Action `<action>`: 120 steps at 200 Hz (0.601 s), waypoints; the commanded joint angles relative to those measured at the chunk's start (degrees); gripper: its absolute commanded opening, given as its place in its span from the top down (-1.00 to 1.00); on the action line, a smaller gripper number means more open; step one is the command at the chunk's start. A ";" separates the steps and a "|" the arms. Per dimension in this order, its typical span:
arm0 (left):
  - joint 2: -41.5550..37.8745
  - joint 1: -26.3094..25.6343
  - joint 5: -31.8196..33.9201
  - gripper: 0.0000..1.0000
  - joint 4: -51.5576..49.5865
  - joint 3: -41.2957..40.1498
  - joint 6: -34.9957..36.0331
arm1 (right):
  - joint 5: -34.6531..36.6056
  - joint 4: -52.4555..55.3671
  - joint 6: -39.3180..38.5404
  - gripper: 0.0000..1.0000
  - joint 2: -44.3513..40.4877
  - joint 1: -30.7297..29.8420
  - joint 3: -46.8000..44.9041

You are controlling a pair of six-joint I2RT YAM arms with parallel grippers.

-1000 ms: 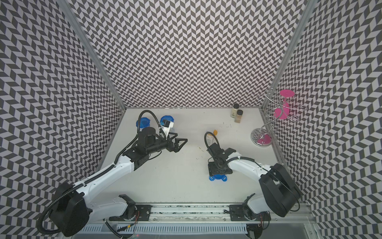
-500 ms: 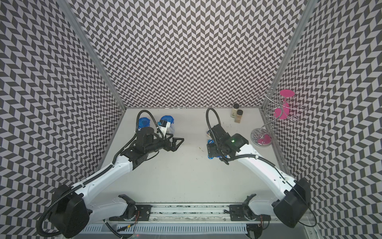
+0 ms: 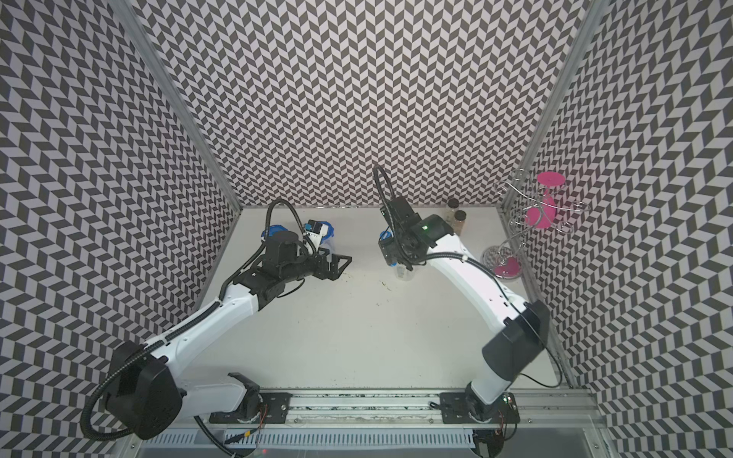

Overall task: Pack away toiletry kits
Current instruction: Close the lid on the container.

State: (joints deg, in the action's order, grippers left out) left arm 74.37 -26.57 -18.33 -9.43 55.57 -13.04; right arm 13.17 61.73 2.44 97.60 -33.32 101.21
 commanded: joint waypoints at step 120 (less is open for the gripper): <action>2.26 0.96 -0.27 -0.99 -5.62 6.25 1.10 | -7.03 2.09 -7.37 0.08 10.70 7.00 4.17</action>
State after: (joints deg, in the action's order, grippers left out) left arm 75.33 -25.82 -18.55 -14.74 60.80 -12.51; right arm 6.87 65.98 -3.49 109.30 -26.35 107.44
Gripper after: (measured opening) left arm 0.995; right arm 0.840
